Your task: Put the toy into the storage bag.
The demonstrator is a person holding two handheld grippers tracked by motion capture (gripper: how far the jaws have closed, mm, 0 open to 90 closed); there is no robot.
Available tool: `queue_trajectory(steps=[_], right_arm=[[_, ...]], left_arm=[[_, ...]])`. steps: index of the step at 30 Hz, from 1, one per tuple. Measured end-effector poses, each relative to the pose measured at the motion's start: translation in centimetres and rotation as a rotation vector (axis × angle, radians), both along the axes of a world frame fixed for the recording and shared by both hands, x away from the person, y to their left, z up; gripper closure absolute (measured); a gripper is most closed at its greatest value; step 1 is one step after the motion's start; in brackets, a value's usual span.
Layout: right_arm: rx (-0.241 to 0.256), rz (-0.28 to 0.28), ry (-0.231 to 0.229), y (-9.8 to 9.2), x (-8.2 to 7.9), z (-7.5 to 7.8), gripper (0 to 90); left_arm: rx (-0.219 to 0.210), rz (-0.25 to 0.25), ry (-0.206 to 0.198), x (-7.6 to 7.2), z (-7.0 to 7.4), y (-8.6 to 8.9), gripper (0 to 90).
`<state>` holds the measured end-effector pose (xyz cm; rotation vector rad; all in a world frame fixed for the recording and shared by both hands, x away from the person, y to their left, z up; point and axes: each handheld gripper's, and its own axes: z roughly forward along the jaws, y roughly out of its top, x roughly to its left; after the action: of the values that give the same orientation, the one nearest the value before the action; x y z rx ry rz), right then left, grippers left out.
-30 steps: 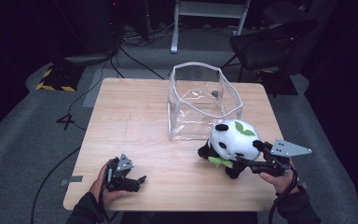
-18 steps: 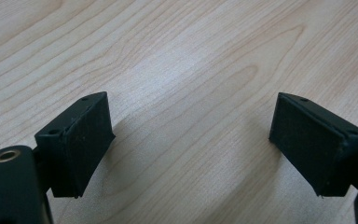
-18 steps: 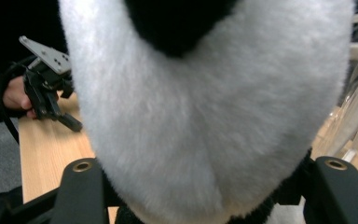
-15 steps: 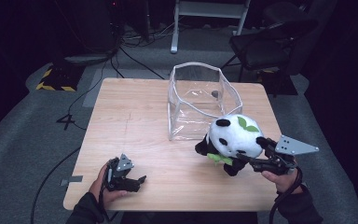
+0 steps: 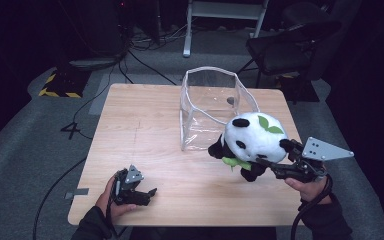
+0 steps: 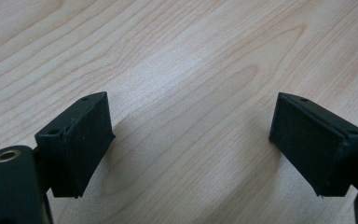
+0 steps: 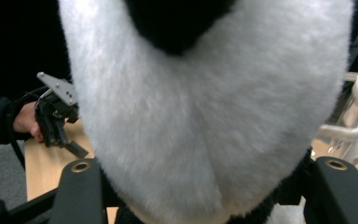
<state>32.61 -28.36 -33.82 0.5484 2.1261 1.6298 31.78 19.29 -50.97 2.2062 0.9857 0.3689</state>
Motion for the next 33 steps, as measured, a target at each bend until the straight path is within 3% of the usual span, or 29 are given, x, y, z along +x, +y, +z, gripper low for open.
queue_trajectory(steps=[4,15,24,33], right_arm=[[0.024,0.000,-0.014,0.0,0.0,1.0,38.8],[0.044,0.028,-0.023,0.7,0.3,3.3,38.7],[0.052,0.023,-0.058,0.9,0.2,5.2,38.7],[0.062,0.009,-0.058,0.9,1.2,5.7,38.7]], left_arm=[[0.000,0.000,0.000,0.0,0.0,0.0,13.2],[0.000,0.000,0.001,0.0,0.0,0.0,13.2],[-0.001,0.000,0.001,0.0,0.0,0.0,13.2],[0.000,0.001,0.000,0.0,0.0,0.0,13.2]])
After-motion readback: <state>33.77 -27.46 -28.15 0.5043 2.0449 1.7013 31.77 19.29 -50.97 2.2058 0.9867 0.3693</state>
